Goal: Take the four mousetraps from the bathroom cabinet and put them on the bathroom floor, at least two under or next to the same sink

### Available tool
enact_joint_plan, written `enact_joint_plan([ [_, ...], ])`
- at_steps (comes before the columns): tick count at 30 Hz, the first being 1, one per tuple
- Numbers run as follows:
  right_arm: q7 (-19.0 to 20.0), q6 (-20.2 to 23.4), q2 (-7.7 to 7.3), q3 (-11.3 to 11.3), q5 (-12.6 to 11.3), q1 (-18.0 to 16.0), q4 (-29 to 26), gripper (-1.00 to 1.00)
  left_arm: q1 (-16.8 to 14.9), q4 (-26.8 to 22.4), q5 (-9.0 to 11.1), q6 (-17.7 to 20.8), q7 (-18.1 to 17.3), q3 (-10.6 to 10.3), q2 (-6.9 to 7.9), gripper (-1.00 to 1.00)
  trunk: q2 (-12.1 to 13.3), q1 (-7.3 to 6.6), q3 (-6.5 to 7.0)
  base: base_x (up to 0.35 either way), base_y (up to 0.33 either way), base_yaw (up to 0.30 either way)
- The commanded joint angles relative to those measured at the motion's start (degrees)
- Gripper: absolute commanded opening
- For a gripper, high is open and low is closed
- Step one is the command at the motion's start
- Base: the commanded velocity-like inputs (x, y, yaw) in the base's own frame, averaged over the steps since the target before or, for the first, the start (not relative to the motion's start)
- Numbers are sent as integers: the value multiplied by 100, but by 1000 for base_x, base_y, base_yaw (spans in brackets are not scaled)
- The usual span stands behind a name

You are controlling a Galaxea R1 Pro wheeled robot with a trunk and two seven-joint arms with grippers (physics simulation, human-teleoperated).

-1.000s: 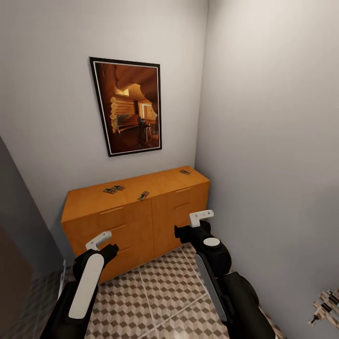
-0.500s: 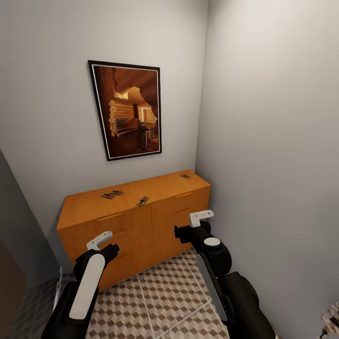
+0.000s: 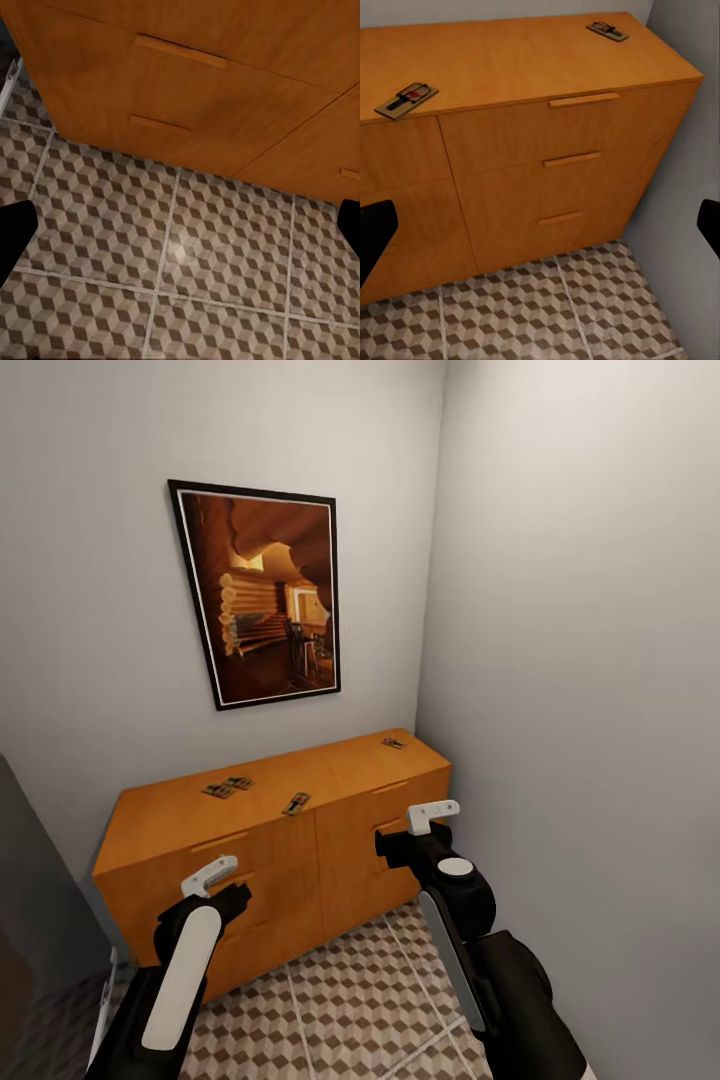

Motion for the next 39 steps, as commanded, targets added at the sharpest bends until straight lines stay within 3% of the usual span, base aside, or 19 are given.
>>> enact_joint_plan([
  [1,0,0,0,0,0,0,0,100,19,-12,0,0,0,0,0,100,1,0,0,0,0,0],
  [29,-4,2,0,0,2,-4,-1,100,22,-23,-2,-3,-18,-4,-6,100,1,0,0,0,0,0],
  [39,-12,34,0,85,-39,26,13,100,99,15,50,170,-112,-308,90,100,1,0,0,0,0,0],
])
